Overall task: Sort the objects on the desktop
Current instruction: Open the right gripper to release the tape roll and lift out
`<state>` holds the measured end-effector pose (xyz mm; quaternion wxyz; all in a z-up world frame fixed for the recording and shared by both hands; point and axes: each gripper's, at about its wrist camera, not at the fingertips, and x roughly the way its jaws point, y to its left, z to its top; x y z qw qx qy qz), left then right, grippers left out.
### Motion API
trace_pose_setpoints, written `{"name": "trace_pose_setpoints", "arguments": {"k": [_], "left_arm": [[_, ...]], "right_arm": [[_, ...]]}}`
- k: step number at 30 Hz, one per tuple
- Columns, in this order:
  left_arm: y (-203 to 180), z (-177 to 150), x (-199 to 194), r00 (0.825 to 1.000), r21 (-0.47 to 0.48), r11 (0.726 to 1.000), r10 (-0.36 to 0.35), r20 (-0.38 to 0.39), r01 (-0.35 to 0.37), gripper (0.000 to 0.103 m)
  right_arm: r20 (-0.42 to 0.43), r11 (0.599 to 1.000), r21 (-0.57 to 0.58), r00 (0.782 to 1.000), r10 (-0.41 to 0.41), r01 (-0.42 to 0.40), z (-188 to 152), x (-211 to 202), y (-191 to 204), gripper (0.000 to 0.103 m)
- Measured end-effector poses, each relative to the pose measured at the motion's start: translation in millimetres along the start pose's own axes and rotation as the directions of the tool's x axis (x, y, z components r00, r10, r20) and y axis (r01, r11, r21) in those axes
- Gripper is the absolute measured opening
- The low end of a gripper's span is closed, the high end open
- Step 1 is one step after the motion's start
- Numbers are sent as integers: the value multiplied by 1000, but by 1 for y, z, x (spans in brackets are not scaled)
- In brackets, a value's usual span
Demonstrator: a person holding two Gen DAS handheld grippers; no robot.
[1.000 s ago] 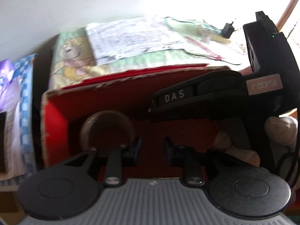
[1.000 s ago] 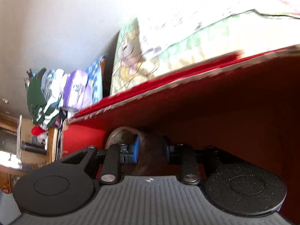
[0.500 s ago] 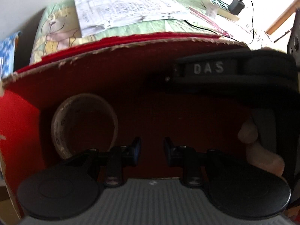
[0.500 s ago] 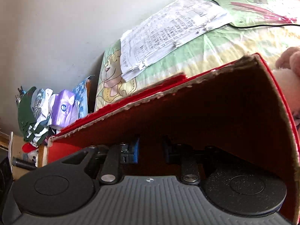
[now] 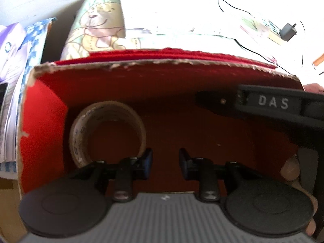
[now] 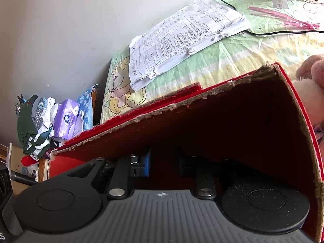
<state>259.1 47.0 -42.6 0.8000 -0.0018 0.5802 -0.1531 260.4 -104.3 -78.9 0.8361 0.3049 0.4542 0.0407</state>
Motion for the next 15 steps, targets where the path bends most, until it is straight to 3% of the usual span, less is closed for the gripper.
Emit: {"name": "trace_pose_setpoints", "arguments": {"k": [7,15], "left_arm": [[7,3,0,1000,-66,998,17,22,-15,33],[7,1,-5,999,-74,997,17,32,-15,33]], "right_arm": [[7,1000,0,1000,0,0,0,0,0,29],[10,1000,-6,1000,-3,3,0,0,1,29]]}}
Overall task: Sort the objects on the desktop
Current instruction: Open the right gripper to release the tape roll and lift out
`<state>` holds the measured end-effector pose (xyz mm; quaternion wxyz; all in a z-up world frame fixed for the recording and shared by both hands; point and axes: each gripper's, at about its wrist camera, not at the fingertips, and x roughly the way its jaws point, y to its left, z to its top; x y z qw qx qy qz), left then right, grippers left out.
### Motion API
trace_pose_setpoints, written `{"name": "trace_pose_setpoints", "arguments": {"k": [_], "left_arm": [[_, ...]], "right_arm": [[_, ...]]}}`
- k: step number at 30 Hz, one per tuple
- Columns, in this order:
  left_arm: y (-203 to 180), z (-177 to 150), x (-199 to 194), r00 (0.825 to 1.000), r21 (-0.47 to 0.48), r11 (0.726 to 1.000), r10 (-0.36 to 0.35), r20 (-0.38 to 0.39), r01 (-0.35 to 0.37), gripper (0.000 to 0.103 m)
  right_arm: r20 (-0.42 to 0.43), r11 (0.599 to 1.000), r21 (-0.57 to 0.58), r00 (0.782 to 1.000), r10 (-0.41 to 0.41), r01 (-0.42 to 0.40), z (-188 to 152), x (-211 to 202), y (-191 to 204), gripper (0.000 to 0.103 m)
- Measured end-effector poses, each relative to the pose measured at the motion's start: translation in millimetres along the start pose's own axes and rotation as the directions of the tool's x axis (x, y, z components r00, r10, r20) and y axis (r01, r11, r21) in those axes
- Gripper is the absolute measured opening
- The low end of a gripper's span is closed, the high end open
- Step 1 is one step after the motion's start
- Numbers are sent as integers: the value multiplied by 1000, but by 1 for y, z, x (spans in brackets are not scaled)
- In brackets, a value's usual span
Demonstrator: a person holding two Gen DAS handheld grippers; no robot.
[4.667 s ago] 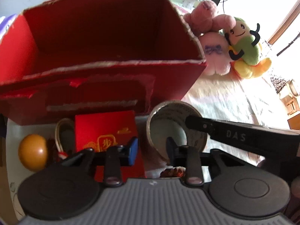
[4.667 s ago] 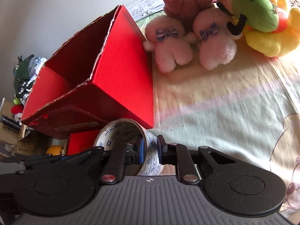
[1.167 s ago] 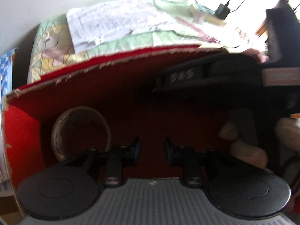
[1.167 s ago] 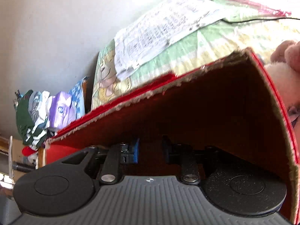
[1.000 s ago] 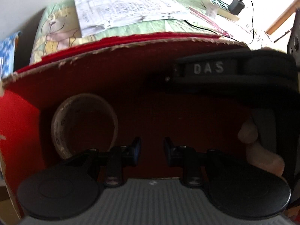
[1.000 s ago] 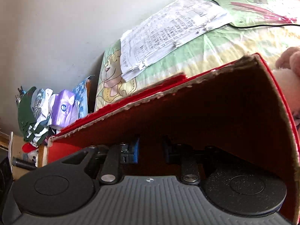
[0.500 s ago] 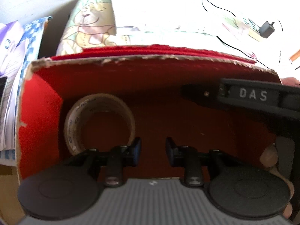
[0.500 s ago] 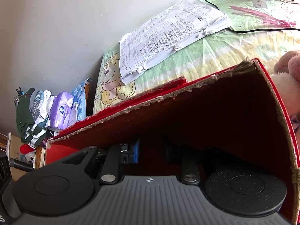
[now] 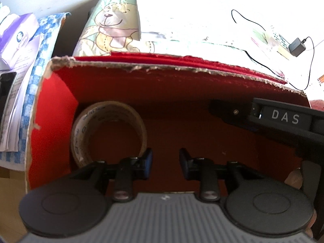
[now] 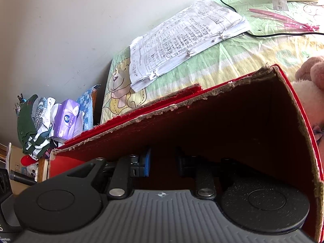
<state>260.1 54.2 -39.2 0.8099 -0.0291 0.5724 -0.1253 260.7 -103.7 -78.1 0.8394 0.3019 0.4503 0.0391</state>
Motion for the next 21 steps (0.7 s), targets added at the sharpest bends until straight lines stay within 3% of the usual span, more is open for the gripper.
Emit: {"name": "trace_pose_setpoints", "arguments": {"k": [21], "left_arm": [[-9,-3,1,1000,38,999,20,6,-20,37]], "right_arm": [[-70,999,-3,997,-42,42,1,10,-2,29]]}}
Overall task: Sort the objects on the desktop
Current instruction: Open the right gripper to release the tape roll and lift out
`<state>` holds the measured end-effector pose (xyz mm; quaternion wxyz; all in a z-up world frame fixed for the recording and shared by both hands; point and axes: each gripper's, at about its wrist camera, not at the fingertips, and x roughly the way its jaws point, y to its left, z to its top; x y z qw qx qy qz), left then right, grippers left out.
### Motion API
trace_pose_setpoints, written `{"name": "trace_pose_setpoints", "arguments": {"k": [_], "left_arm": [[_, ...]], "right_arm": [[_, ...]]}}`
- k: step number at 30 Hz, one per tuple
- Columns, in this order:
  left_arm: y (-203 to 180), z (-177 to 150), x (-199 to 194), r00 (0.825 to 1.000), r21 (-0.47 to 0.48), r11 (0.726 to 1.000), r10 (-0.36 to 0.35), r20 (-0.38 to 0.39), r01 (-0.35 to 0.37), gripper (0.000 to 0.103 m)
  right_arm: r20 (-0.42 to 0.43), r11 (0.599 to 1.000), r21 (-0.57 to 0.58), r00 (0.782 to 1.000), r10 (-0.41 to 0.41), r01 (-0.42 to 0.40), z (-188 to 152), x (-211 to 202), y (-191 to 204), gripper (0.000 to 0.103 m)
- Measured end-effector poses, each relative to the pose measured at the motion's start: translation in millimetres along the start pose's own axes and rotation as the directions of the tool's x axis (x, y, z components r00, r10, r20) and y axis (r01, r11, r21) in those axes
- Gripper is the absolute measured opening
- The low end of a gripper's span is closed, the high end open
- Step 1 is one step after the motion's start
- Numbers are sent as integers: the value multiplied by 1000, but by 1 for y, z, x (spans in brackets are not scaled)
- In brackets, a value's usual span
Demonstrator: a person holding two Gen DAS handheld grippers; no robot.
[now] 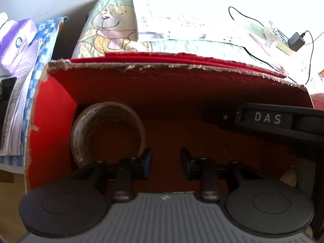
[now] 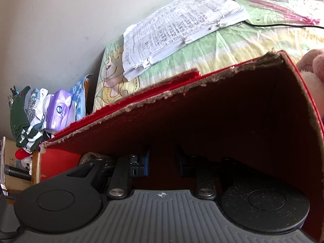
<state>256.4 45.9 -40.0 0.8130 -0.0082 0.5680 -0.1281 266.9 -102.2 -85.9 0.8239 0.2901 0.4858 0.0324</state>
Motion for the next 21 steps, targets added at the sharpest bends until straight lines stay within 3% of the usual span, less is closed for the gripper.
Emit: {"name": "trace_pose_setpoints", "arguments": {"k": [8,13,14,16,18,21], "left_arm": [[-9,-2,-5,999,42,999,18,31,-20,40],[-17,-8,-18,993,97,995,17,118,-29,46],[-18,-11,-25,987,109,994,7,162,-25,49],[-22,-21,-41,967,147,988,14,254,-53,69],[-30,-34,-62,941,174,981,26,337,-90,69],[-41,-56,-95,905,194,978,-17,425,-72,73]], "right_arm": [[-5,997,-73,1000,7,-7,-1,0,10,29],[61,994,-105,997,38,-32,-3,-21,14,29],[79,993,-110,995,60,-51,-4,-31,15,29],[110,987,-128,988,113,-99,-7,-51,14,29],[141,979,-145,976,166,-146,-14,-74,10,29],[185,960,-150,947,262,-236,-25,-110,0,29]]}}
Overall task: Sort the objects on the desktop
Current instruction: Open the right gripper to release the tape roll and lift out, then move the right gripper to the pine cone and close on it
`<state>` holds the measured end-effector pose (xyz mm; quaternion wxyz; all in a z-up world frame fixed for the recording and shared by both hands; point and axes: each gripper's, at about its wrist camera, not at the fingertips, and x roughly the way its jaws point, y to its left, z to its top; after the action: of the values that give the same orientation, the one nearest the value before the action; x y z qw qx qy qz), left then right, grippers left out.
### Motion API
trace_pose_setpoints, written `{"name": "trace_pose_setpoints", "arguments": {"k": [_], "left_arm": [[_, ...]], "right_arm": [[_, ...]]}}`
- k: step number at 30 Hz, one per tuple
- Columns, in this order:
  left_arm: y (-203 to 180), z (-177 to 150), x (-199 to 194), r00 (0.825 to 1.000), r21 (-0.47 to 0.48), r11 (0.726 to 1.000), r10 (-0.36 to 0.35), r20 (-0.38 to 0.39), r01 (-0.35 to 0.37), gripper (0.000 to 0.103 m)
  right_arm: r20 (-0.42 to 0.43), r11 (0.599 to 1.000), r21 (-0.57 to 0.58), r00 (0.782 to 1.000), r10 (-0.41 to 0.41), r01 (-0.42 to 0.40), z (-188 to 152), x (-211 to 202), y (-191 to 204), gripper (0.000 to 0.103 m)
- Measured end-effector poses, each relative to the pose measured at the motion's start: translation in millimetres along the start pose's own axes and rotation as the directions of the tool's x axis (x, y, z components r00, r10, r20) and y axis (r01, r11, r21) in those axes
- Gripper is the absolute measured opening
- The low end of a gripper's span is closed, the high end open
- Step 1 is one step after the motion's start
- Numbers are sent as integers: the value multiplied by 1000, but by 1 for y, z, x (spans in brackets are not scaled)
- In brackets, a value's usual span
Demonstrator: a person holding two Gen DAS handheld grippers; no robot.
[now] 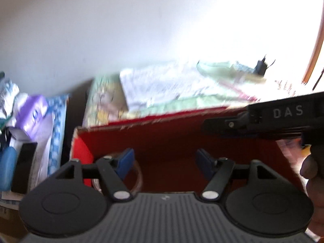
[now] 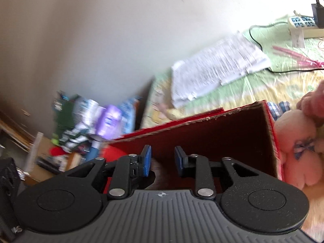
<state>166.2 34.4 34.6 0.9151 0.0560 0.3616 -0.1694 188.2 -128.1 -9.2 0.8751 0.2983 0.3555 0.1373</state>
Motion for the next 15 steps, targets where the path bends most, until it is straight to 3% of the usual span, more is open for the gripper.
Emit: {"name": "trace_pose_setpoints", "arguments": {"k": [5,10,13,15], "left_arm": [[-30,-19,-45,998,18,998,-58,35,58,73],[-59,-48,-77,992,71,990,-126,17,124,73],[-76,-65,-89,980,79,977,-198,-24,199,73],[-87,-79,-92,961,77,959,-266,-74,272,73]], "right_arm": [[52,996,-20,994,92,-91,-15,-59,-6,29],[35,991,-41,991,131,-130,-37,-102,-23,30],[-9,990,-43,991,134,-134,-53,-118,-35,33],[-48,989,-38,989,138,-140,-66,-125,-43,35]]}}
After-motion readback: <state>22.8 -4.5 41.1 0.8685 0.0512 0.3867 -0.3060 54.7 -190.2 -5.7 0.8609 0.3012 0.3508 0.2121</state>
